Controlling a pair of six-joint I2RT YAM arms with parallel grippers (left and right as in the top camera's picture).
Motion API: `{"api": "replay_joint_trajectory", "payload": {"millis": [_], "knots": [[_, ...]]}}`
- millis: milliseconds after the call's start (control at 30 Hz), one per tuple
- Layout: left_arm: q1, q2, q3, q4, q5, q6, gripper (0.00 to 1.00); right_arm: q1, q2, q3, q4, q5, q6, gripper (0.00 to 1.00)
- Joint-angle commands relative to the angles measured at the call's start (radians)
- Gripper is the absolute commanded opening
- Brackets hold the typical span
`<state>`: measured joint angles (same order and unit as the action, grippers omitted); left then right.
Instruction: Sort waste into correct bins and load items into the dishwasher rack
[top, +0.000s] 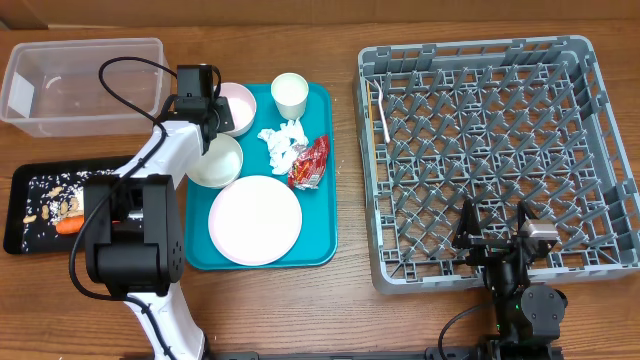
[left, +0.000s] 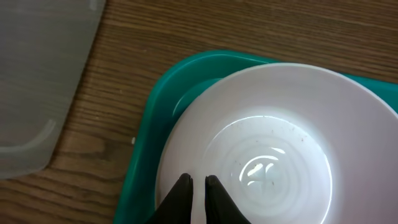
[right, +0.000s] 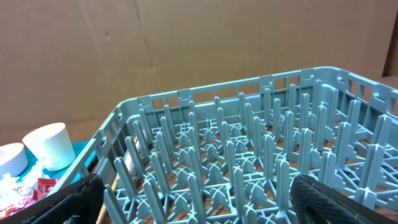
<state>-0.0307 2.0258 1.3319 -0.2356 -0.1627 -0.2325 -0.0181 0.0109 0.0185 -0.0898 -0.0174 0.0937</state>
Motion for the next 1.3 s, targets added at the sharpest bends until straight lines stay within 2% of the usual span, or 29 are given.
{"api": "replay_joint_trajectory", "payload": {"millis": [0, 267, 333, 433, 467, 500, 533, 567, 733, 967, 1267], "knots": [[0.004, 0.008, 0.059, -0.022, -0.082, 0.016, 0.12, -0.002, -0.008, -0.011, 0.006, 0.014, 0.005, 1.0], [0.002, -0.019, 0.219, -0.168, -0.102, 0.016, 0.13, -0.002, -0.008, -0.011, 0.006, 0.014, 0.005, 1.0], [-0.005, -0.044, 0.27, -0.22, -0.102, 0.015, 0.17, -0.002, -0.008, -0.011, 0.006, 0.014, 0.005, 1.0], [-0.024, -0.1, 0.346, -0.324, -0.099, 0.016, 0.3, -0.002, -0.008, -0.011, 0.006, 0.014, 0.005, 1.0], [-0.031, -0.119, 0.369, -0.365, -0.099, 0.016, 0.38, -0.002, -0.008, -0.011, 0.006, 0.014, 0.005, 1.0], [-0.038, -0.138, 0.39, -0.41, -0.099, 0.016, 0.53, -0.002, -0.008, -0.011, 0.006, 0.014, 0.005, 1.0], [-0.046, -0.165, 0.413, -0.459, -0.099, 0.016, 0.8, -0.002, -0.008, -0.011, 0.006, 0.014, 0.005, 1.0], [-0.052, -0.187, 0.427, -0.496, -0.099, 0.016, 1.0, -0.002, -0.008, -0.011, 0.006, 0.014, 0.005, 1.0], [-0.074, -0.315, 0.446, -0.663, -0.1, -0.011, 1.0, -0.002, -0.008, -0.011, 0.006, 0.014, 0.005, 1.0], [-0.013, -0.41, 0.445, -0.919, -0.11, -0.245, 1.0, -0.002, -0.008, -0.011, 0.006, 0.014, 0.005, 1.0], [0.105, -0.365, 0.428, -1.003, -0.11, -0.33, 1.0, -0.002, -0.008, -0.011, 0.006, 0.014, 0.005, 1.0]]}}
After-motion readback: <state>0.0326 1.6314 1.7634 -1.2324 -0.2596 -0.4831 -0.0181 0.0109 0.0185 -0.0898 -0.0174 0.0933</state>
